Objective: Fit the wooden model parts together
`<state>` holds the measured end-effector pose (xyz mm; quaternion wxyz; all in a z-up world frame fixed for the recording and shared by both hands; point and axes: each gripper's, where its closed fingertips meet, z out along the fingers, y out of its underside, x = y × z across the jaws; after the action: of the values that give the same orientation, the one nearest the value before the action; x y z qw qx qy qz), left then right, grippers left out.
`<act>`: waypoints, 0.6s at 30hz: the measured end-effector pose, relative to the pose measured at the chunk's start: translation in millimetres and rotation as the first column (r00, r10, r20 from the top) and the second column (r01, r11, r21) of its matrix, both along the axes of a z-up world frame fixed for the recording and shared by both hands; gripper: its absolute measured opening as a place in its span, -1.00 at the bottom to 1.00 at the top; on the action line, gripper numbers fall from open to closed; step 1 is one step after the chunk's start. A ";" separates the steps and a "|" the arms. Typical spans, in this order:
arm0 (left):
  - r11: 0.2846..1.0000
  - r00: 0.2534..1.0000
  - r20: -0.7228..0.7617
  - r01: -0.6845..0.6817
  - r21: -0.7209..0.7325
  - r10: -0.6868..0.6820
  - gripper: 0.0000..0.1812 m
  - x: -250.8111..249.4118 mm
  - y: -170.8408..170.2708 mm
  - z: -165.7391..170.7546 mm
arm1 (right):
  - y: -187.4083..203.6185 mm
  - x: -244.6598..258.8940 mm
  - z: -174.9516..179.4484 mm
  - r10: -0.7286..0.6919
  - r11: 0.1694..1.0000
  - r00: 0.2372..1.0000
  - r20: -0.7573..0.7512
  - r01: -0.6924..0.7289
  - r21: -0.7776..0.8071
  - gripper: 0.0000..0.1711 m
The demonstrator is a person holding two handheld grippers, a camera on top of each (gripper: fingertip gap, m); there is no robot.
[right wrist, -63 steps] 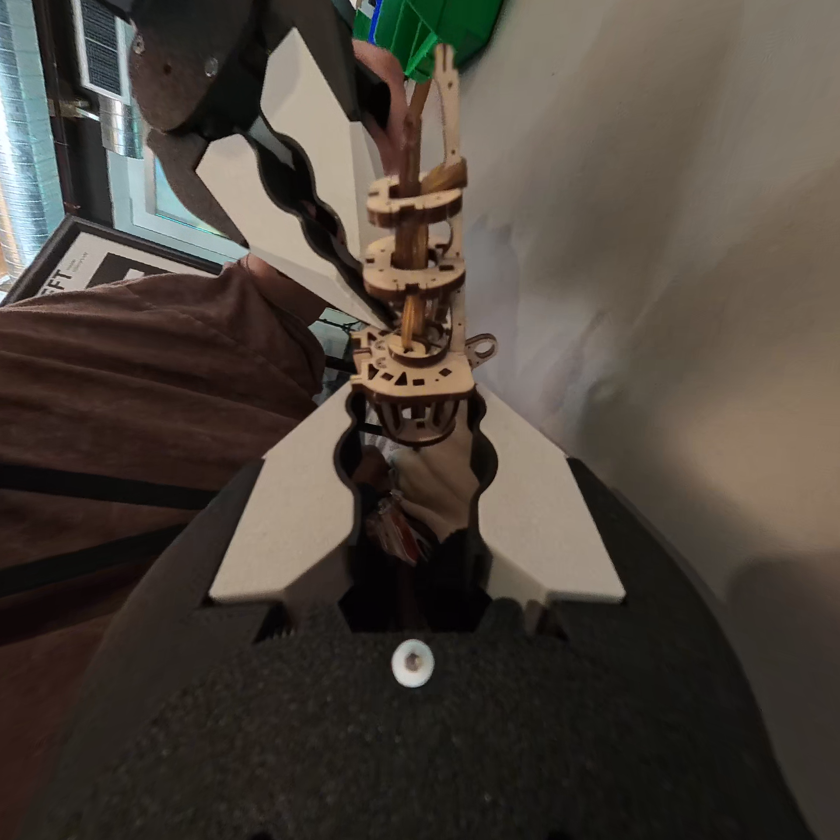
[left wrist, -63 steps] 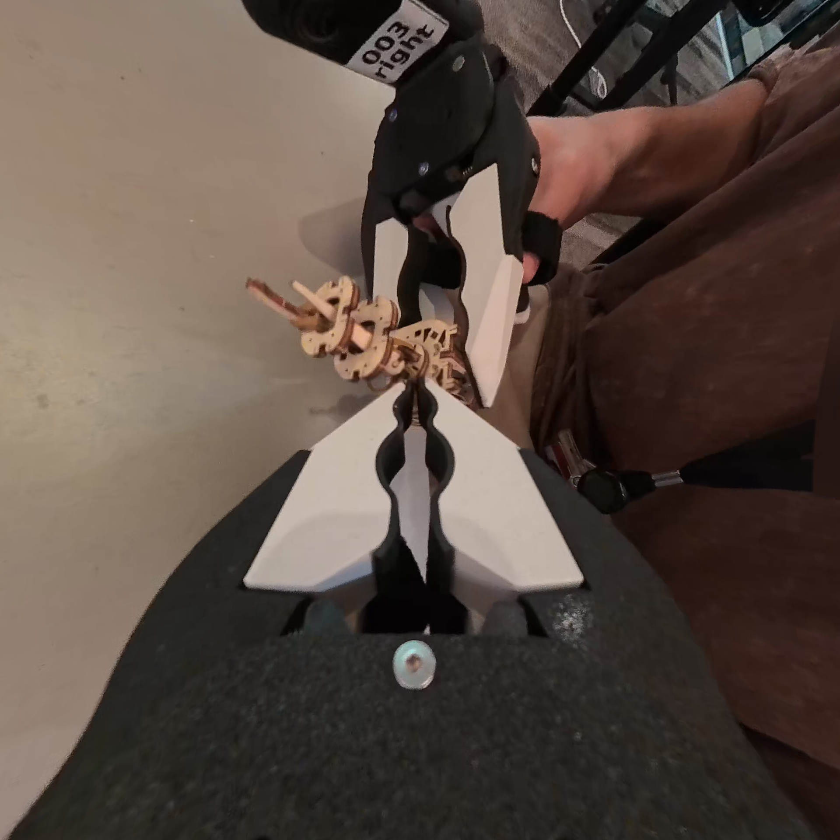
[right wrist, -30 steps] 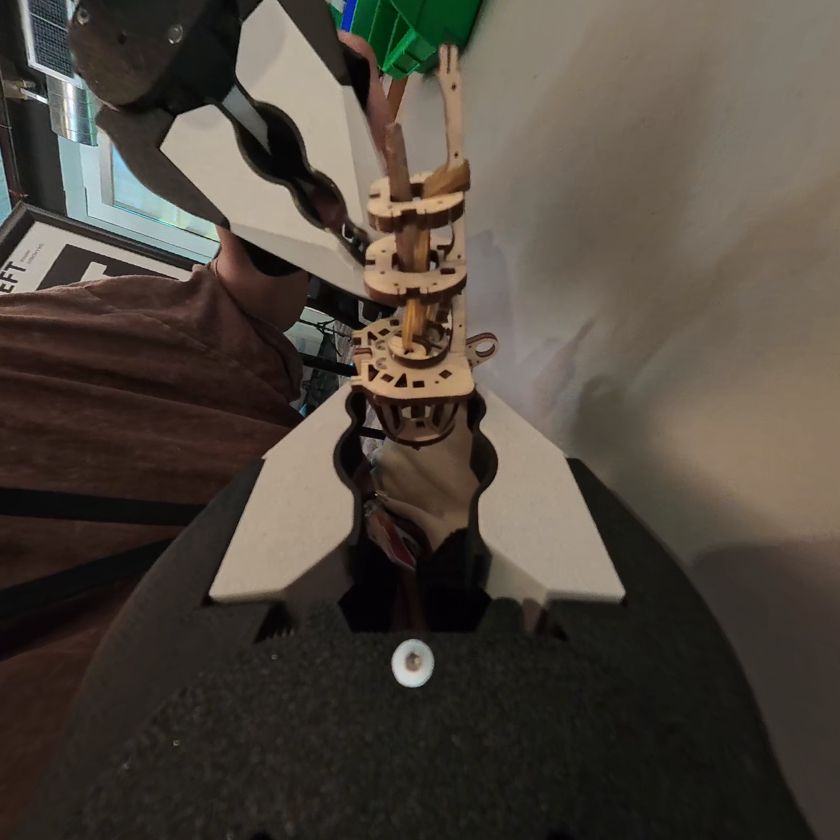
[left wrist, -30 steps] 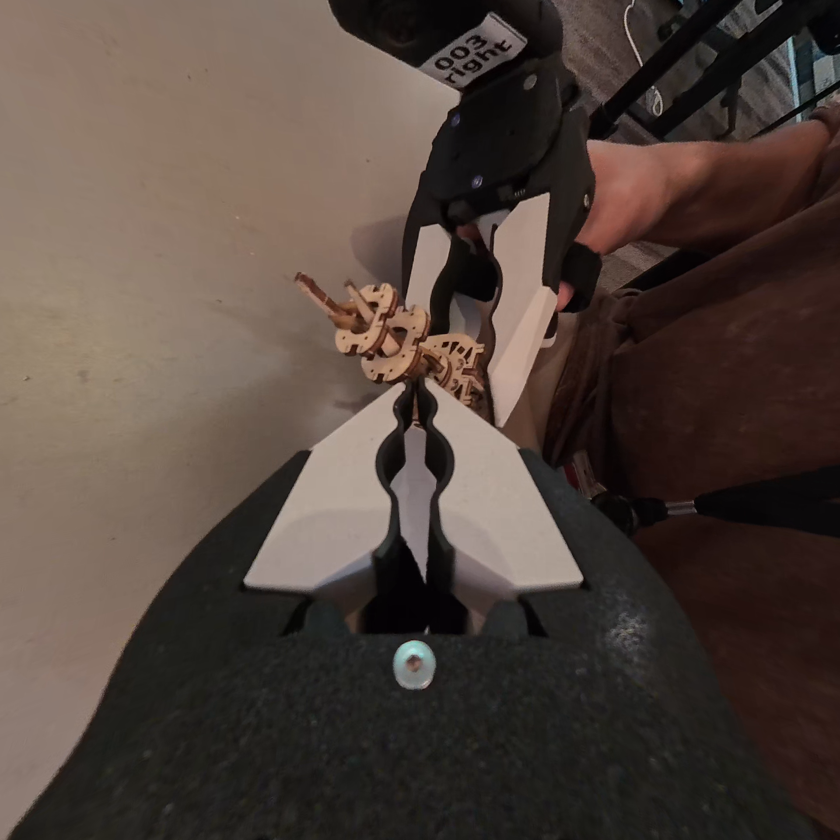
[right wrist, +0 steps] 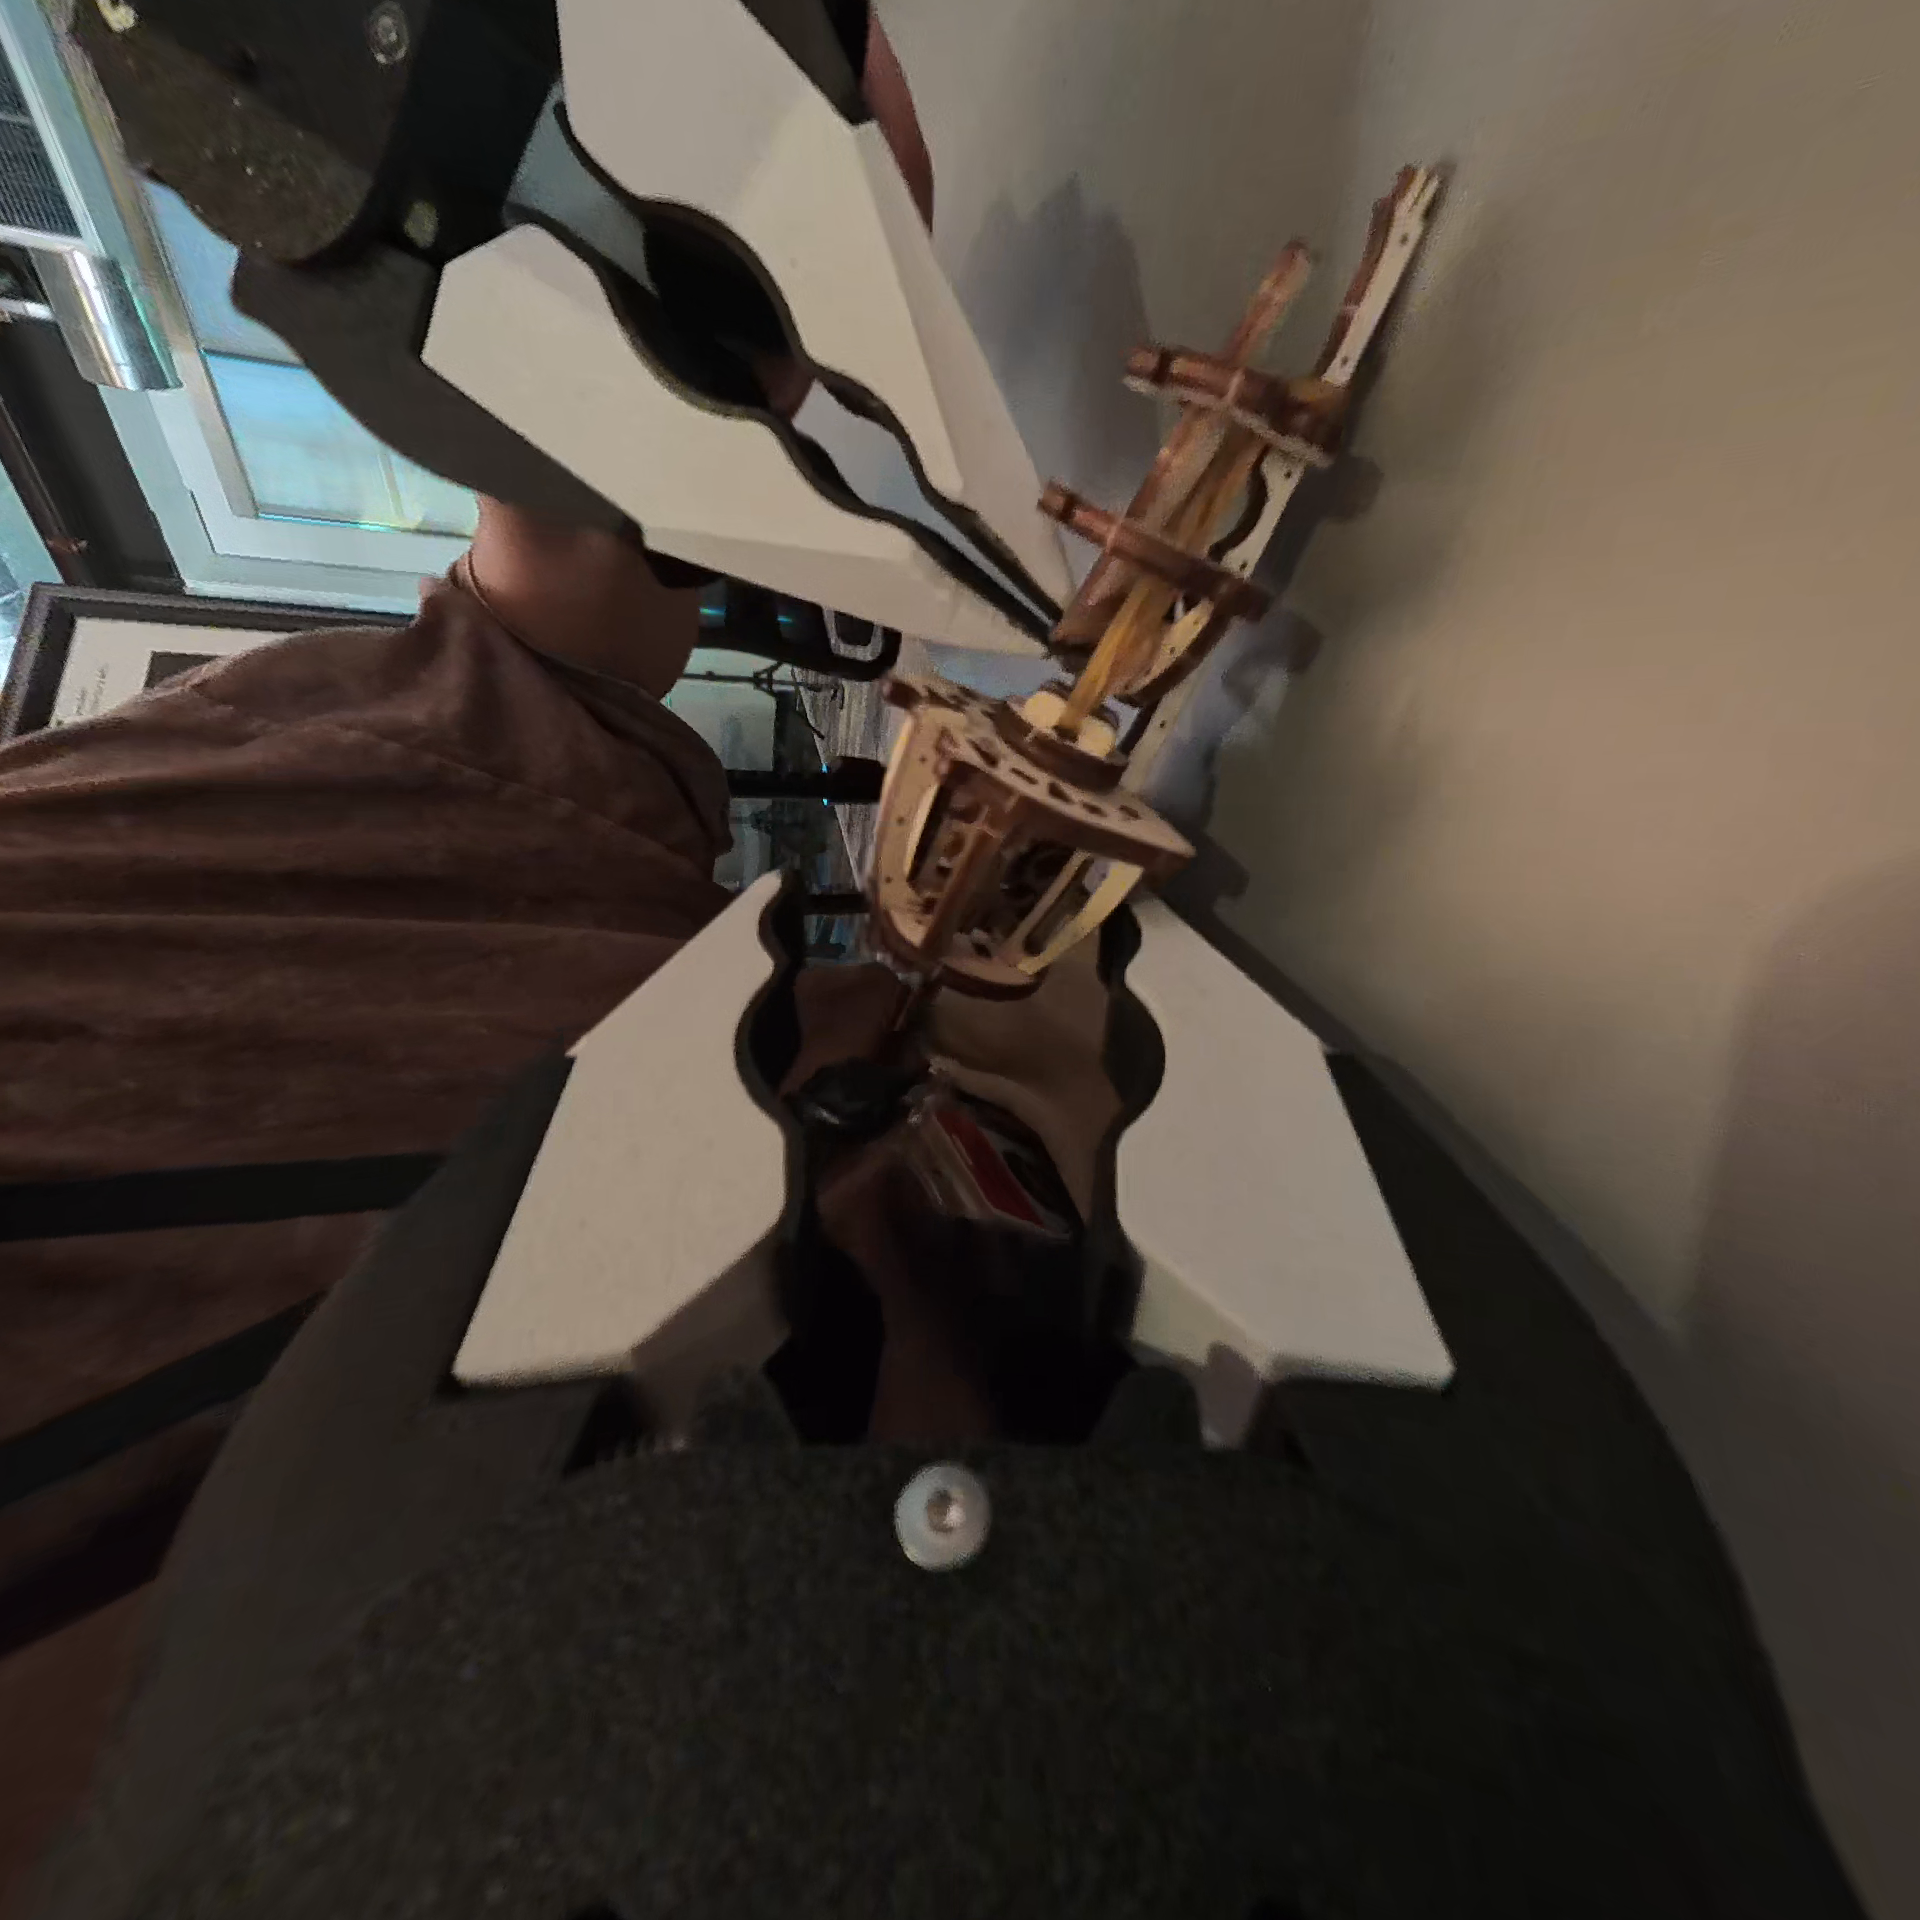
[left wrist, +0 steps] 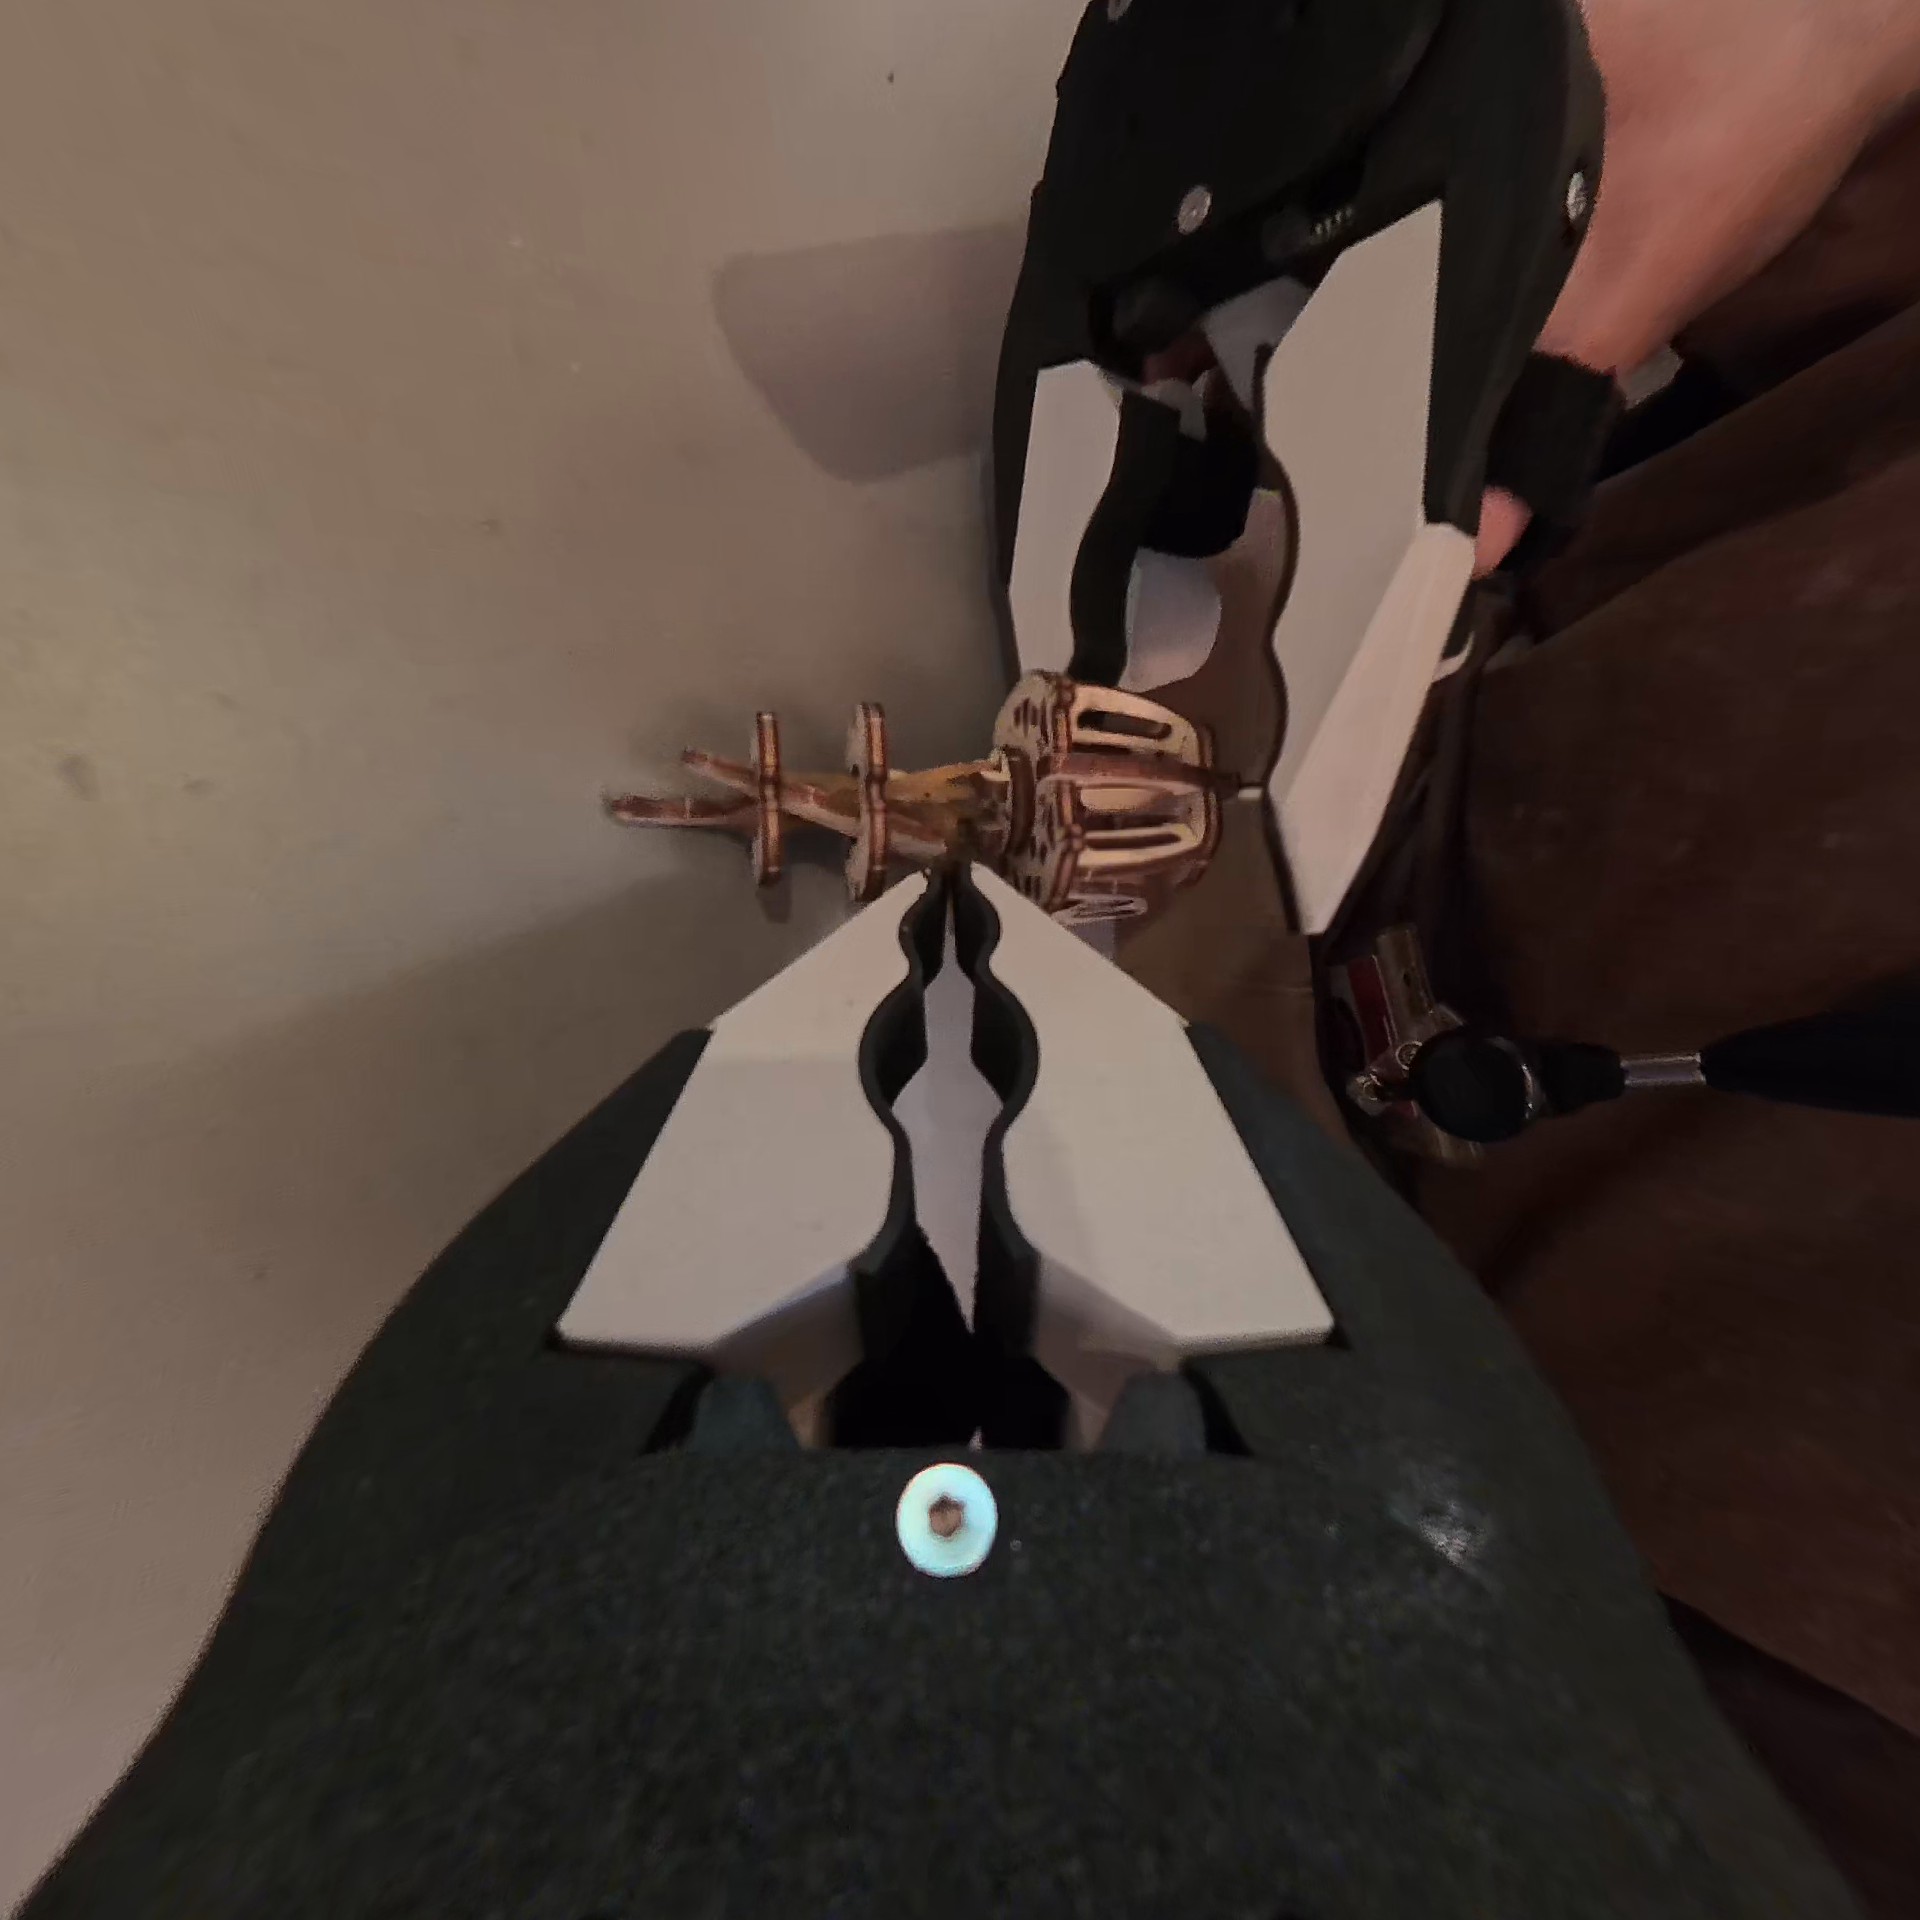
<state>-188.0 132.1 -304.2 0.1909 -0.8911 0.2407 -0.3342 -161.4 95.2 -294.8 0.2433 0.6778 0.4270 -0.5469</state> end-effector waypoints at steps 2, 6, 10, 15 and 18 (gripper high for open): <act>1.000 1.000 0.007 0.000 0.004 0.000 -1.00 1.8 1.8 -0.6 | -2.9 2.9 -0.1 0.020 1.000 1.000 0.000 -0.020 -0.001 -0.31; 1.000 1.000 0.015 0.008 -0.001 -0.008 -1.00 3.2 3.9 -0.7 | -5.1 6.5 0.2 0.034 0.999 0.999 0.002 -0.034 -0.004 -0.28; 1.000 1.000 0.021 0.016 -0.006 -0.016 -1.00 5.2 4.3 -1.9 | -4.8 14.4 -0.2 0.060 0.998 0.998 0.012 -0.060 0.031 -0.27; 1.000 1.000 0.028 0.015 -0.006 -0.015 -1.00 5.2 6.2 -3.3 | 0.8 32.3 1.8 0.106 0.987 0.993 0.057 -0.112 0.116 -0.18; 1.000 0.999 0.029 0.013 -0.006 -0.013 -1.00 4.2 6.6 -4.0 | 12.2 47.1 13.1 0.176 0.973 0.981 0.080 -0.186 0.140 -0.18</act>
<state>-183.9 138.7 -308.2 0.1894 -0.8850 0.2426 -0.3493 -114.3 107.4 -281.7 0.2558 0.6700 0.5176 -0.4667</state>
